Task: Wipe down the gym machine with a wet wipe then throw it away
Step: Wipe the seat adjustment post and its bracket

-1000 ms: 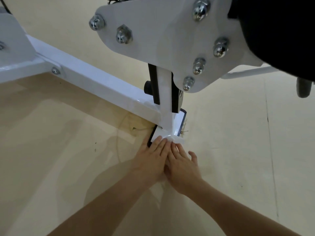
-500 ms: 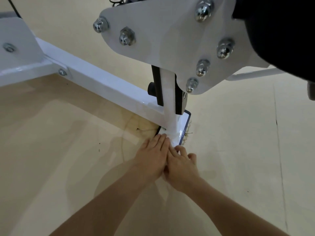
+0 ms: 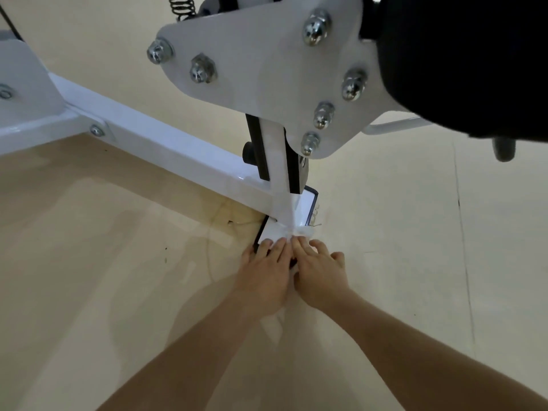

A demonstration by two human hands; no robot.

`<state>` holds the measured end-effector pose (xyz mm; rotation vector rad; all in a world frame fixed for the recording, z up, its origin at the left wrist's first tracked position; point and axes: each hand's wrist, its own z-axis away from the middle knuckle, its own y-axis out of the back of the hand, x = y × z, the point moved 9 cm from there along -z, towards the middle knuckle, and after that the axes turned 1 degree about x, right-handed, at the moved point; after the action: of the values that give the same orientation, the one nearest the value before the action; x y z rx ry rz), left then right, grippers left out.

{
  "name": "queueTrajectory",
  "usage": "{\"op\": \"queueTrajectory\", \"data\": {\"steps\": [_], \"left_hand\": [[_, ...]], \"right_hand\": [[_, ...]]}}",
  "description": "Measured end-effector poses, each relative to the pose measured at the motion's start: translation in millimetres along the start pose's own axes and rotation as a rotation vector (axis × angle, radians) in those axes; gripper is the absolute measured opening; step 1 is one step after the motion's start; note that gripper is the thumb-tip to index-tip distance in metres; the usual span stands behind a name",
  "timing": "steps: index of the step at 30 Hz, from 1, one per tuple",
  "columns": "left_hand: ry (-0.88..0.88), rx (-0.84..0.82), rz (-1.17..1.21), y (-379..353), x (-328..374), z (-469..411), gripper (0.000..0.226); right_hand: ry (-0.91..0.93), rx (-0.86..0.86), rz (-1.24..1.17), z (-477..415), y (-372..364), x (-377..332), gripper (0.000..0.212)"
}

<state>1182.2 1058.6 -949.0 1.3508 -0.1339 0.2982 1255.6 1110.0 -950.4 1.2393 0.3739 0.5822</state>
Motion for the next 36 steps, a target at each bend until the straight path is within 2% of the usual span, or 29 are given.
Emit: {"op": "queueTrajectory", "data": {"steps": [2,6,10,12,14,16,18,20,23,24,26,27,29,32,33,36], "left_hand": [[-0.014,-0.046,0.0,-2,-5,11,0.072],[0.008,-0.106,0.059,-2,-19,33,0.078],[0.048,-0.063,0.47,4,-21,44,0.078],[0.167,-0.012,0.758,11,-28,52,0.075],[0.266,0.031,0.975,17,-31,58,0.07],[0.3,0.058,1.135,21,-28,60,0.067],[0.333,0.045,1.366,27,-24,61,0.059],[0.385,0.007,1.545,35,-21,65,0.045],[0.375,0.074,1.61,57,-19,70,0.018],[0.389,0.104,1.604,63,-21,72,0.016],[0.404,0.122,1.542,76,-21,79,0.015],[0.413,0.113,1.502,81,-20,83,0.014],[0.405,0.1,1.403,92,-22,88,0.015],[0.3,0.061,1.216,113,-21,91,0.024],[0.275,0.046,1.191,119,-19,92,0.028],[0.235,0.082,1.182,141,-19,99,0.02]], "right_hand": [[-0.043,0.009,-0.015,-9,8,3,0.059],[0.016,0.073,-0.121,11,5,-19,0.048],[-0.135,0.135,-0.323,12,21,0,0.033],[-0.283,0.114,-0.67,12,30,16,0.021],[-0.375,-0.021,-1.081,20,32,18,0.011],[-0.364,-0.224,-1.402,30,41,7,0.013],[-0.32,-0.372,-1.528,40,60,-1,0.018],[-0.284,-0.445,-1.501,49,80,-3,0.019],[-0.306,-0.421,-1.461,57,103,1,0.017],[-0.34,-0.393,-1.492,60,109,3,0.014],[-0.373,-0.365,-1.549,67,116,1,0.007],[-0.354,-0.365,-1.527,69,117,-1,0.009],[-0.266,-0.37,-1.424,71,118,-10,0.02],[-0.151,-0.443,-1.266,69,120,-28,0.006],[-0.126,-0.472,-1.247,69,119,-33,0.007],[-0.02,-0.537,-1.205,70,128,-52,0.01]]}}
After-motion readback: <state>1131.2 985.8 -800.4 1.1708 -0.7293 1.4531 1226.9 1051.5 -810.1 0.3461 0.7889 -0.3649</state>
